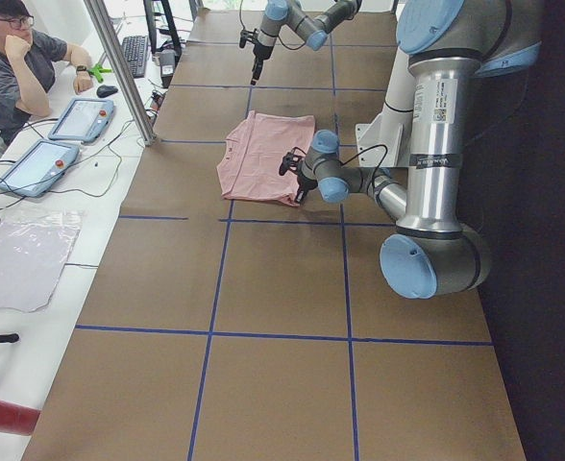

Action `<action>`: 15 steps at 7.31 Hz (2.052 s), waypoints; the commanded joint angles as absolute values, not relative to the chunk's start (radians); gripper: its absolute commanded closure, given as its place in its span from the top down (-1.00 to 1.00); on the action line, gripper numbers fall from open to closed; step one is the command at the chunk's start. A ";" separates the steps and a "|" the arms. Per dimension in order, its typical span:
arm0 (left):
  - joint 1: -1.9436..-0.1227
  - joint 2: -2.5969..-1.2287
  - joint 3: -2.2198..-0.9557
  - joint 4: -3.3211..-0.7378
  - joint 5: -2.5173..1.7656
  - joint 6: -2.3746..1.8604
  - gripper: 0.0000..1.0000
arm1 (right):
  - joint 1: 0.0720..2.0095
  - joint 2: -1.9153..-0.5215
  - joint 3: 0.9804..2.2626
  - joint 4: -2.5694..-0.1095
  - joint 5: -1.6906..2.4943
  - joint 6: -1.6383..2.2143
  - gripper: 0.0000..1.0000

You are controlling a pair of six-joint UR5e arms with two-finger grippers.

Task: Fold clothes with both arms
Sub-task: 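Grasp the corner with the left gripper and drag the shirt farther away, then lower the right gripper onto the shirt collar edge and grasp it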

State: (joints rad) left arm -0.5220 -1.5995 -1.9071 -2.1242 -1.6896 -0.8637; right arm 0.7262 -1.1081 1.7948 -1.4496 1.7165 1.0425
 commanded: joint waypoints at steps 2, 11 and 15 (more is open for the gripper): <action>-0.835 -1.910 -1.504 -2.125 -1.694 -0.565 -1.00 | 0.726 -1.109 1.792 -1.450 1.715 1.045 1.00; -1.009 -2.232 -0.971 -2.413 -1.810 -0.416 1.00 | 0.600 -0.799 1.534 -1.456 1.672 1.470 0.80; -1.009 -2.212 -1.022 -2.413 -1.812 -0.417 1.00 | 0.483 -0.568 1.226 -1.460 1.600 1.586 0.69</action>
State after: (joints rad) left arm -1.0092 -2.2188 -1.0073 -2.4129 -1.8108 -0.4169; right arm 0.5097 -0.6148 1.2919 -1.4575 1.6121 1.5676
